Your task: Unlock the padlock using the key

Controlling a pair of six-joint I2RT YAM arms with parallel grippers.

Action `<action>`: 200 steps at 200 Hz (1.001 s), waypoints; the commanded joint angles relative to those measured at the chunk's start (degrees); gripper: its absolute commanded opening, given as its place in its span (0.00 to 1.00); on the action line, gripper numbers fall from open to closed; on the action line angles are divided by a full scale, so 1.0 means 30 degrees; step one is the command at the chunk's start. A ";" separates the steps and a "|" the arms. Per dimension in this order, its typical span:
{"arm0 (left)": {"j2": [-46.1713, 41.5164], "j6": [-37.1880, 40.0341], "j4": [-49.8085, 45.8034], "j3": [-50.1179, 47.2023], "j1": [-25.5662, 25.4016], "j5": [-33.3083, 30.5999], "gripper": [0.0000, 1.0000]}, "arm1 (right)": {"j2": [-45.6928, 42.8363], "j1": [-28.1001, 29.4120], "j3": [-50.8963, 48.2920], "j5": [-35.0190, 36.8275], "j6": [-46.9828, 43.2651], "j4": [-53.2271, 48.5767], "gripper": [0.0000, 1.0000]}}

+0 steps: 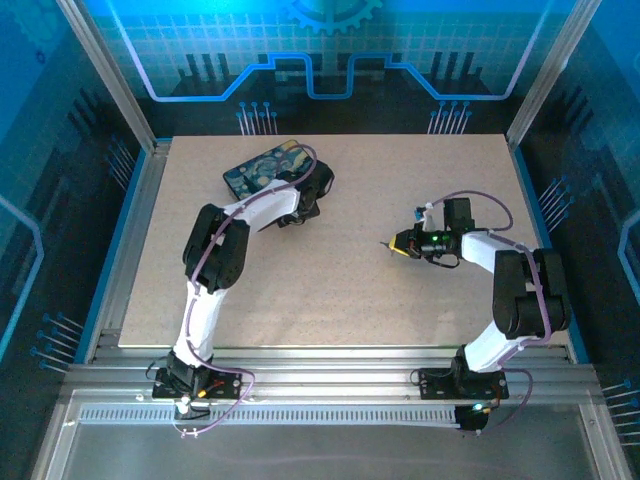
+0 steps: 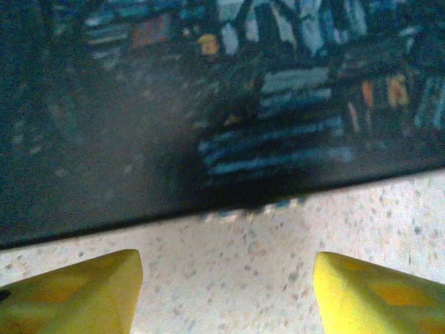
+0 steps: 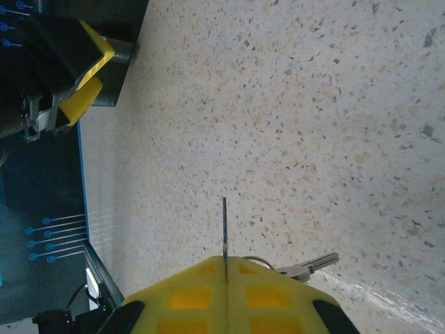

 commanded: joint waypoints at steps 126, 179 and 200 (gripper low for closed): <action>0.1848 -0.0494 0.0500 0.1433 0.0049 -0.2763 0.53 | 0.1386 0.0234 0.0419 -0.1026 -0.0267 0.1105 0.00; 0.1689 0.0668 0.1208 0.1139 0.0076 -0.2909 0.39 | 0.1091 0.0249 0.0382 -0.1185 -0.0561 0.0847 0.00; 0.1316 0.1414 0.1499 0.0747 0.0089 -0.2850 0.33 | 0.0946 0.0407 0.0407 -0.1069 -0.0801 0.0594 0.00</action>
